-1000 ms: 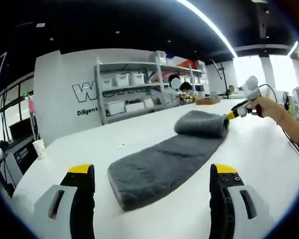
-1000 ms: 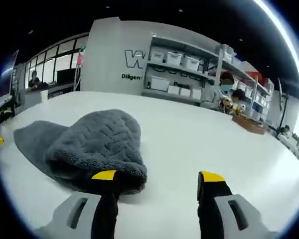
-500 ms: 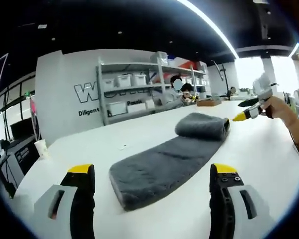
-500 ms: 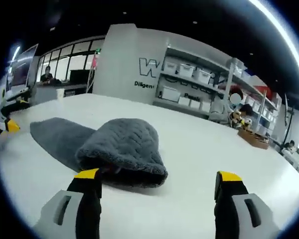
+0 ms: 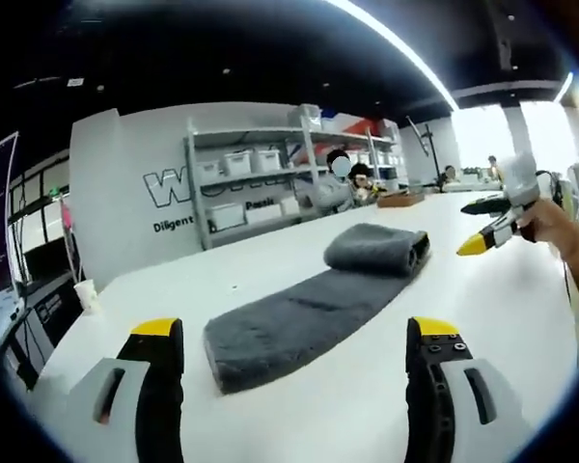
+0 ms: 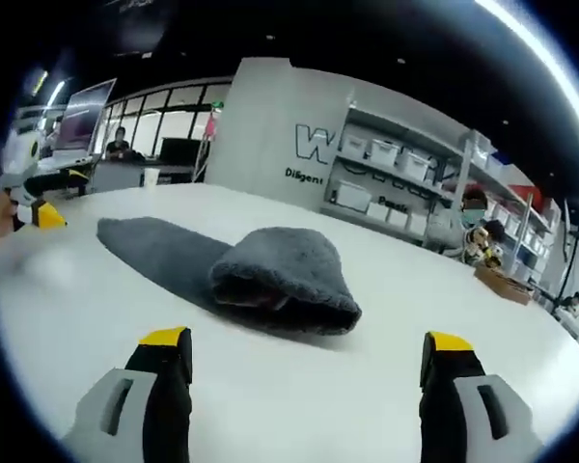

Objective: Open the folded towel by lifting each exposed corner and separating the folded layers until the towel lies flat within the target outline without major curled edges

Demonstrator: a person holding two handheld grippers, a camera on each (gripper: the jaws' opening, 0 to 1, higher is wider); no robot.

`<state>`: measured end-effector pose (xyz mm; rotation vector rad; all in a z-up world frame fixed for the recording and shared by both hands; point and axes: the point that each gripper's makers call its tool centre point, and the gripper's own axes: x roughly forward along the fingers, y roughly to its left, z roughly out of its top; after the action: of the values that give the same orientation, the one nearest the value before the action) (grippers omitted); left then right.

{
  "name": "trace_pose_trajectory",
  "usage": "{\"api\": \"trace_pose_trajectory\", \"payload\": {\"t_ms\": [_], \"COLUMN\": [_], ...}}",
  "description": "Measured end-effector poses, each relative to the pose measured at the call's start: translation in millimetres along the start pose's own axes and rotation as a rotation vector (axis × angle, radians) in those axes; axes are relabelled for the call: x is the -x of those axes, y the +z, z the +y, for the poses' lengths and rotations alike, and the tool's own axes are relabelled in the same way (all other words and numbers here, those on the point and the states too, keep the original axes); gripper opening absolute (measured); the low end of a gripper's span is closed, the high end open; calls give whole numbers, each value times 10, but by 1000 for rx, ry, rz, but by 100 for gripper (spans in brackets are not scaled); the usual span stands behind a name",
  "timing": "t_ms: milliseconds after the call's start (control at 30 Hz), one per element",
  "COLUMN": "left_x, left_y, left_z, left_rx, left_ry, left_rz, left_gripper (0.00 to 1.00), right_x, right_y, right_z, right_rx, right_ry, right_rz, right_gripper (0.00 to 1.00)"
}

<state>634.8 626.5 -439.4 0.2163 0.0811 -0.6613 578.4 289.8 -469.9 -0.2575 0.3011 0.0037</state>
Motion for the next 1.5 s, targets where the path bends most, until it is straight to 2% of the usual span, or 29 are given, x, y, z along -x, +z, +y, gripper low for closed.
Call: {"api": "trace_pose_trajectory", "payload": {"t_ms": [167,200,233,333,400,533,700,800,967,1133,1233,1367,1500], "left_x": [244,321,380,501,610,653,629,617,597,607,610,623,634], "left_y": [-60,-63,-55,-71,-133,-180,-133,-139,-133,-82,-70,-70,-65], "left_z": [-70,-101,-119,-174,-240,-289,-348,-354,-344,-332,-321,-299,-309], "left_rx": [63,113,125,123,121,111,136,130,134,142,146,142,151], "left_ry": [24,33,38,42,44,42,18,12,9,9,7,17,15], "left_rz": [23,15,4,-5,14,29,5,11,10,-7,-8,-4,-7], "left_gripper": [93,92,92,92,92,92,93,93,93,91,91,91,91], "right_x": [75,105,125,193,262,327,353,334,233,25,-106,-291,-480], "right_y": [-18,-24,-34,-44,-17,52,126,156,242,392,493,606,620], "right_z": [67,92,108,137,147,212,308,332,402,492,483,459,491], "right_rx": [2,0,2,14,15,22,43,52,113,199,230,269,322], "right_ry": [14,19,22,27,31,50,73,83,113,157,165,175,200], "right_rz": [-4,-5,-2,0,-8,-25,-42,-43,-46,-35,-34,-26,8], "right_gripper": [99,99,99,99,99,99,99,98,93,85,81,72,66]}}
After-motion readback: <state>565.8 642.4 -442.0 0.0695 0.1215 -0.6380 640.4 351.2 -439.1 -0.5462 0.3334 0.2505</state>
